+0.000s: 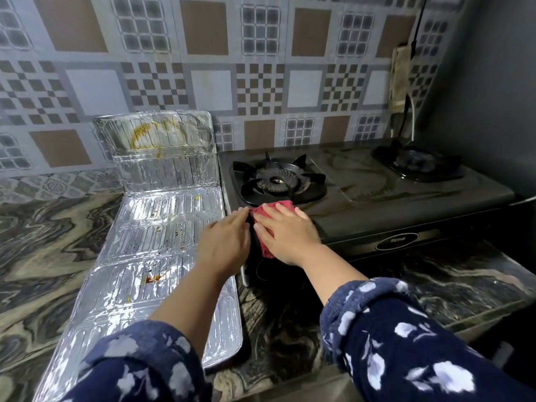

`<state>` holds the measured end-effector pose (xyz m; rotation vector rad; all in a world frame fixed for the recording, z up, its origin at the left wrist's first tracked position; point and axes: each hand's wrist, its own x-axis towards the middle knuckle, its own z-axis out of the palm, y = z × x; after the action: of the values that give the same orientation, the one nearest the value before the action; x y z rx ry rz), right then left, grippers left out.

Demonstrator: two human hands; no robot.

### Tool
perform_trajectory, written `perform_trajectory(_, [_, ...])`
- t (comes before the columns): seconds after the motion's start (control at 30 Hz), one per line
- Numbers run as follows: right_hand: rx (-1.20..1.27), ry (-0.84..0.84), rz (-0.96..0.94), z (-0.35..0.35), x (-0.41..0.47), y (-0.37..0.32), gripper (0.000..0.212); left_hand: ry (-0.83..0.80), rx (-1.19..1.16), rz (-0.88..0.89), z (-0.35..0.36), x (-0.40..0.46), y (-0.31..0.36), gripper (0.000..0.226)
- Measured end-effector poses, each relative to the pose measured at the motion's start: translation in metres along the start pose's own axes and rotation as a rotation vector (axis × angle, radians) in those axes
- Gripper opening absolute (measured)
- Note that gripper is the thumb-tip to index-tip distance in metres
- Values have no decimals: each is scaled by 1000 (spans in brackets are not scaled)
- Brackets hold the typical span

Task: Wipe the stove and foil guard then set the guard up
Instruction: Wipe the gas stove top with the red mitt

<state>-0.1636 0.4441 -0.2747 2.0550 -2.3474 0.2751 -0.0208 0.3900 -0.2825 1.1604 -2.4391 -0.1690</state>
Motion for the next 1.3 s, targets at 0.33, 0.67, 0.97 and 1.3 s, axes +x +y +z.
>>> perform_trajectory(0.33, [-1, -59, 31, -12, -11, 55, 49, -76, 200, -79, 12, -2, 17, 65])
perform_trajectory(0.67, [23, -46, -83, -11, 1, 34, 49, -148, 125, -197, 1, 3, 40, 49])
perform_trajectory(0.97, [30, -115, -26, -28, -14, 121, 50, -157, 155, -114, 17, 28, 96, 42])
perform_trajectory(1.3, [23, -155, 132, -29, 9, 144, 54, -183, 124, -161, 31, 37, 108, 42])
